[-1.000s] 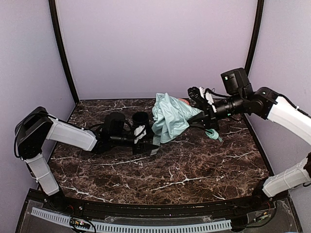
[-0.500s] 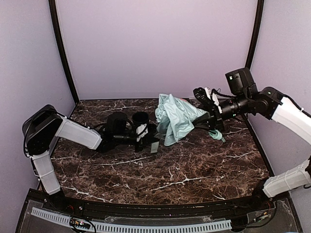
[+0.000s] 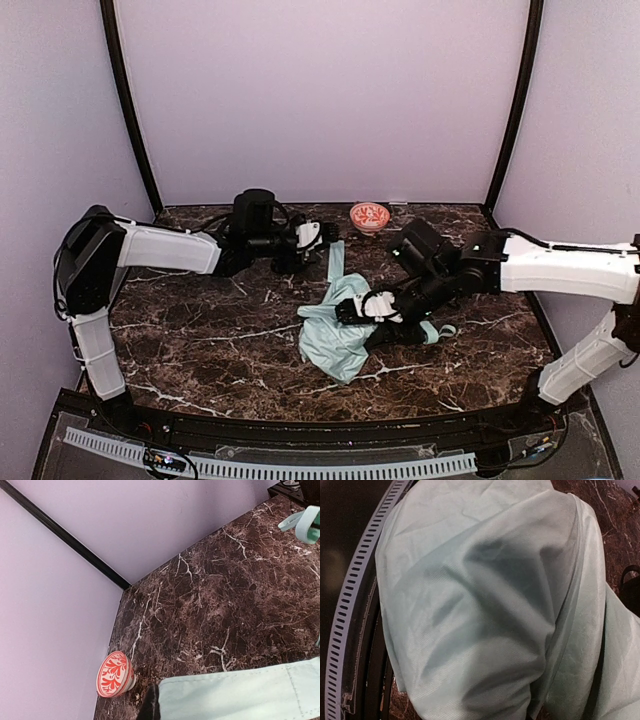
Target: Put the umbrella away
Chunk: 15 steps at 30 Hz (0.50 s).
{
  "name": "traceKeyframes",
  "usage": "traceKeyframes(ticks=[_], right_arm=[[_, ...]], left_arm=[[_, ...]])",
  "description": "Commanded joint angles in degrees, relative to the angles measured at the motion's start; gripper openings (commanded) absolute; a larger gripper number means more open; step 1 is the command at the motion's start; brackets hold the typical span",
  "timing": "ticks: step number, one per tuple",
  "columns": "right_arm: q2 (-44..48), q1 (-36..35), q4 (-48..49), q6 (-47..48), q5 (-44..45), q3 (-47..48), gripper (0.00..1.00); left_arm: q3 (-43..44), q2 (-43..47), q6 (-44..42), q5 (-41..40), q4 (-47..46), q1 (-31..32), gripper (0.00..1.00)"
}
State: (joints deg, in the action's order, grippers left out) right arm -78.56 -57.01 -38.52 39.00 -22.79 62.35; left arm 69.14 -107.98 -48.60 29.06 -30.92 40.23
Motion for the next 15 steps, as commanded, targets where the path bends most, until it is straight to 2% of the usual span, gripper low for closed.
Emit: traceKeyframes(ticks=[1, 5, 8, 15], right_arm=[[-5.7, -2.6, -0.4, 0.6, -0.6, -4.7, 0.0], [-10.6, 0.1, 5.3, -4.7, -2.9, -6.3, 0.0], [-15.0, 4.6, 11.1, -13.0, -3.5, -5.7, 0.0], [-22.0, 14.1, 22.0, -26.5, -10.3, -5.1, 0.0]], left_arm=[[4.4, 4.0, -4.0, -6.0, 1.1, -0.9, 0.0], [3.1, 8.3, -8.1, -8.1, 2.3, 1.8, 0.0], [-2.1, 12.7, -10.8, -11.1, 0.5, 5.2, 0.0], [-13.1, 21.6, -7.7, -11.5, 0.1, 10.8, 0.0]])
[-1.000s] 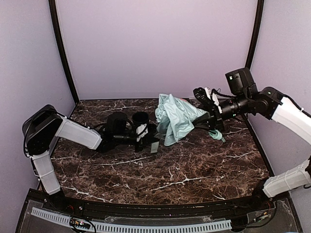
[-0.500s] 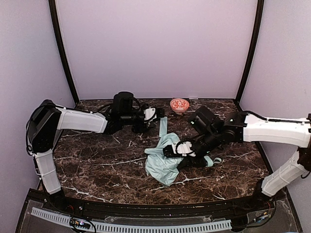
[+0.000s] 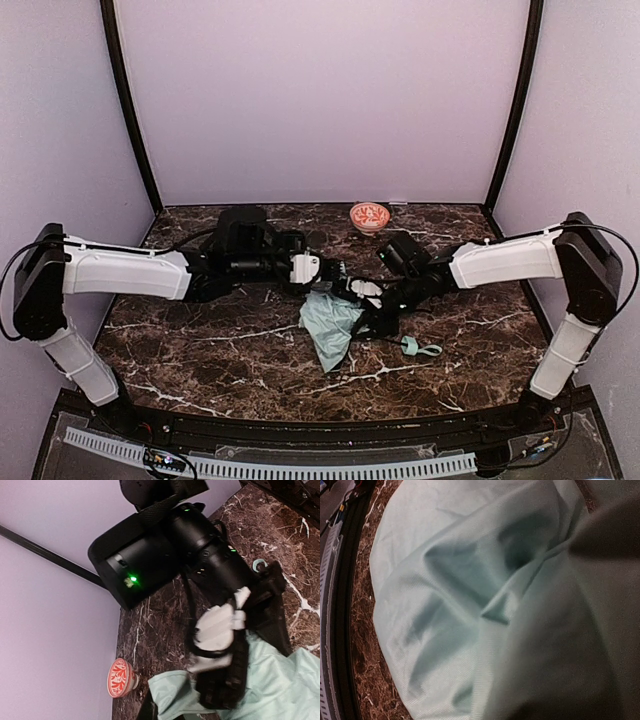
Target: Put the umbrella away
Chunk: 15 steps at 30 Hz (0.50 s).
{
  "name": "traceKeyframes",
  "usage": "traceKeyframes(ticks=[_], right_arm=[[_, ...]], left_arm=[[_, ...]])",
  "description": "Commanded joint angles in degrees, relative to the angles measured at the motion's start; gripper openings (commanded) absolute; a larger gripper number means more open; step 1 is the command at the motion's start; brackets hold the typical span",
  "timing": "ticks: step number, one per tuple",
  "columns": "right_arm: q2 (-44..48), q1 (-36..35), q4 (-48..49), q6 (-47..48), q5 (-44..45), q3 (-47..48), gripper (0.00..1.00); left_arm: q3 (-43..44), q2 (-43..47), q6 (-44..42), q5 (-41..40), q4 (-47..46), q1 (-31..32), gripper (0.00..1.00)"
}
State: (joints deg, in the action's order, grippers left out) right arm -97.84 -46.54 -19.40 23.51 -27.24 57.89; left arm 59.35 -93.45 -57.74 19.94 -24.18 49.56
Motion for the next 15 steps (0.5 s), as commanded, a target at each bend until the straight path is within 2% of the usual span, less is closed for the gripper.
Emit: traceKeyframes(ticks=[1, 9, 15], right_arm=[[-3.1, 4.5, 4.0, -12.3, -6.7, -0.7, 0.0], [-4.7, 8.6, 7.4, -20.5, -9.2, 0.8, 0.0], [-4.1, 10.2, 11.4, -27.2, -6.3, 4.1, 0.0]], left_arm=[[-4.9, 8.1, 2.6, -2.5, -6.8, 1.8, 0.0], [-11.8, 13.2, 3.5, -2.7, -3.3, 4.1, 0.0], [-10.8, 10.9, 0.1, -1.0, 2.8, 10.5, 0.0]])
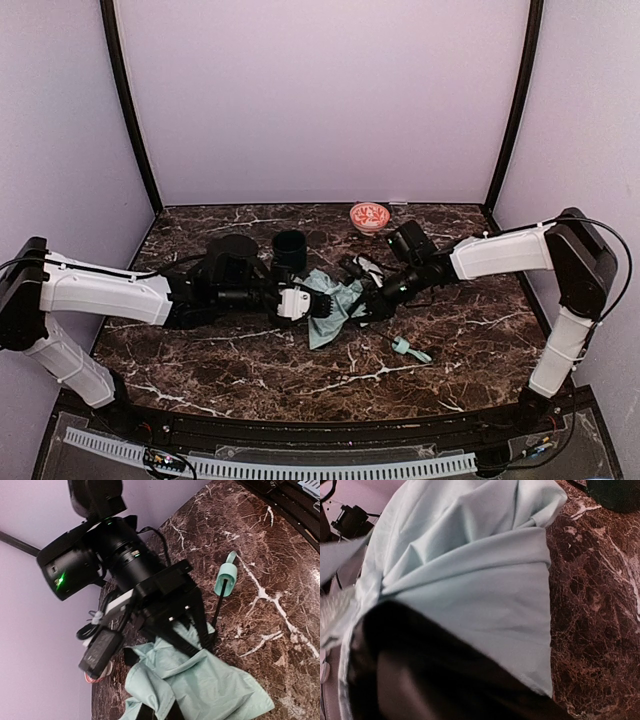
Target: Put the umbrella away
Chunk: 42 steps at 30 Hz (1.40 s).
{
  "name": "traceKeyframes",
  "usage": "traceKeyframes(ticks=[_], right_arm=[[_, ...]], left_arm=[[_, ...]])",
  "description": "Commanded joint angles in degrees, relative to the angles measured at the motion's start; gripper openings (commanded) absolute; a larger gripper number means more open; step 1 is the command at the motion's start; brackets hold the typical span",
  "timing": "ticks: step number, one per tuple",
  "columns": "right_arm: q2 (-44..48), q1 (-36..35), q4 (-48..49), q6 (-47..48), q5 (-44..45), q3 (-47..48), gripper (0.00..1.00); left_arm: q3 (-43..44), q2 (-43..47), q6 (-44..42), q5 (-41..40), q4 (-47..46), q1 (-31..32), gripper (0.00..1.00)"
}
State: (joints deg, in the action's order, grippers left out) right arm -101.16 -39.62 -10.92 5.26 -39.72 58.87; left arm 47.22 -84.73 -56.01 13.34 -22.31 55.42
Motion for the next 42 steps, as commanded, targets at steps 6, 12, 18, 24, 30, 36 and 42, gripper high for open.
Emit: traceKeyframes(ticks=[6, 12, 18, 24, 30, 36, 42], right_arm=[[5.3, 4.7, 6.8, -11.4, 20.5, 3.0, 0.0], [9.4, -1.5, 12.2, -3.3, 36.4, 3.9, 0.0], [15.8, -3.4, 15.8, 4.3, 44.0, 1.1, 0.0], [18.3, -9.9, 14.9, 16.4, 53.9, 1.7, 0.0], [17.1, -14.5, 17.7, 24.7, 65.8, 1.0, 0.0], [17.3, -14.9, 20.3, 30.2, 70.2, 0.5, 0.0], [16.7, -15.2, 22.8, 34.1, 71.5, 0.1, 0.0]], left_arm=[[-1.7, -2.0, -11.4, -1.7, 8.6, 6.1, 0.0], [-0.2, -9.3, -17.8, -13.3, -4.6, 7.6, 0.0], [1.0, -13.5, -19.5, -22.0, -10.0, 7.5, 0.0], [1.3, -18.7, -25.1, -33.0, -22.8, 7.4, 0.06], [4.1, -25.0, -35.3, -40.5, -45.9, 7.4, 0.07], [-0.5, -23.9, -31.8, -39.8, -44.4, 7.9, 0.24], [-3.8, -22.4, -30.7, -40.8, -46.0, 9.3, 0.5]])
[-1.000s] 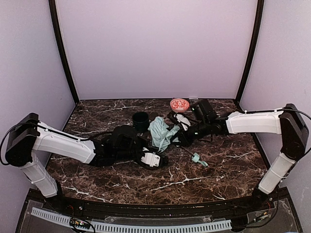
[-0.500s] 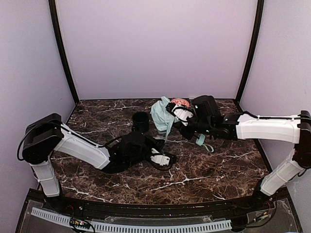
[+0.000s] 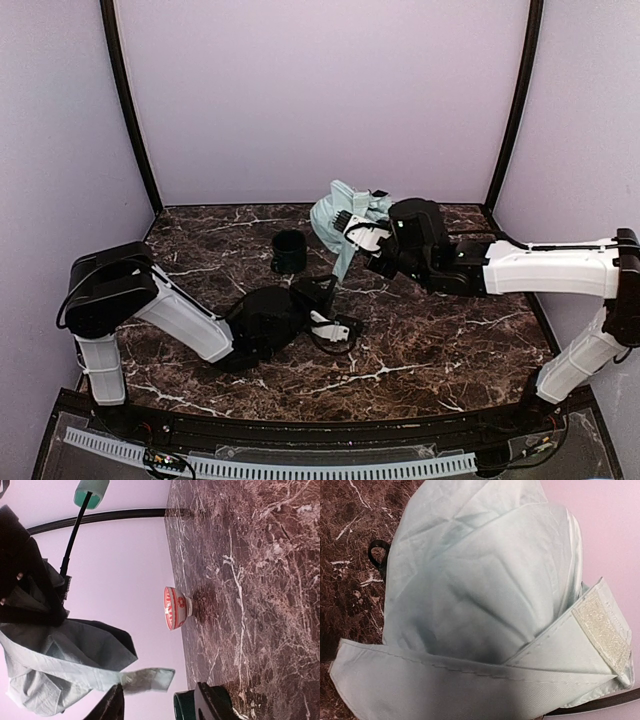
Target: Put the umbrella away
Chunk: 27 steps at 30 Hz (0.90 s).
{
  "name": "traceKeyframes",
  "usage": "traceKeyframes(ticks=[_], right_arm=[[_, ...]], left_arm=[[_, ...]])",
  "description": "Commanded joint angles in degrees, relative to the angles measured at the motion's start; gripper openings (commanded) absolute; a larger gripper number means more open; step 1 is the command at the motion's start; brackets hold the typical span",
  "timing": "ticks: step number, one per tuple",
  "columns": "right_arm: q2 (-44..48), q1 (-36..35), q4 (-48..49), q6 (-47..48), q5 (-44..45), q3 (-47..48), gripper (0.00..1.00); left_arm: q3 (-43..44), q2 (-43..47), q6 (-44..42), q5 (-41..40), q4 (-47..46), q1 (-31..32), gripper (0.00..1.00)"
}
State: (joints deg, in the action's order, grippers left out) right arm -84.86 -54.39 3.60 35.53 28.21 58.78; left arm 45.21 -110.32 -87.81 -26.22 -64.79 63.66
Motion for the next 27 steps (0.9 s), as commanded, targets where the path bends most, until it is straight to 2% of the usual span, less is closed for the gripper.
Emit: traceKeyframes(ticks=[1, 4, 6, 8, 9, 11, 13, 15, 16, 19, 21, 23, 24, 27], right_arm=[[0.2, -0.5, 8.9, 4.4, 4.0, 0.0, 0.0], [0.2, -0.5, 10.2, 5.5, 4.7, -0.4, 0.0], [0.5, -0.5, 10.5, 6.1, 4.4, -0.6, 0.0], [0.9, -0.5, 10.6, 6.9, 4.5, -0.8, 0.0], [1.0, -0.5, 10.6, 7.3, 4.7, -0.9, 0.0], [1.3, -0.5, 10.6, 8.2, 5.1, -1.0, 0.0], [1.6, -0.5, 10.4, 8.9, 5.5, -1.0, 0.0], [2.2, -0.5, 10.5, 9.1, 5.1, -1.3, 0.0], [2.6, -0.6, 10.7, 9.2, 4.8, -1.5, 0.0], [3.2, -1.0, 11.2, 9.6, 4.3, -1.8, 0.0], [3.8, -1.3, 10.0, 9.3, 2.5, -1.9, 0.0], [5.5, -1.1, 4.6, 7.3, -4.9, -1.3, 0.0], [6.1, -0.6, 0.5, 5.6, -9.6, -0.1, 0.0], [6.0, 2.4, -12.0, -1.6, -21.6, 5.7, 0.0]], left_arm=[[-2.2, 3.3, 1.4, -1.3, -3.5, 1.2, 0.51], [-4.1, 4.6, 4.3, -1.8, -2.2, 2.0, 0.53], [-5.9, 6.6, 9.2, -1.8, -1.0, 2.1, 0.53], [-8.0, 10.5, 19.4, -0.7, 0.6, 1.8, 0.51], [-9.0, 13.7, 25.1, 2.3, 4.0, 1.5, 0.51], [-9.7, 21.4, 37.8, 13.7, 15.0, 0.0, 0.51], [-8.8, 28.5, 50.6, 30.9, 25.7, -4.1, 0.51], [-7.4, 31.9, 60.8, 44.9, 29.1, -9.1, 0.54], [-6.6, 31.9, 64.3, 47.0, 27.9, -10.5, 0.56], [-1.9, 30.4, 69.1, 48.3, 29.5, -13.1, 0.54], [-2.4, 30.6, 76.9, 49.6, 24.9, -16.3, 0.52], [-3.3, 30.6, 85.4, 52.9, 19.8, -21.1, 0.52], [-3.1, 30.3, 86.9, 53.6, 19.9, -22.8, 0.51], [-1.9, 30.1, 82.9, 52.0, 25.2, -24.1, 0.46]])
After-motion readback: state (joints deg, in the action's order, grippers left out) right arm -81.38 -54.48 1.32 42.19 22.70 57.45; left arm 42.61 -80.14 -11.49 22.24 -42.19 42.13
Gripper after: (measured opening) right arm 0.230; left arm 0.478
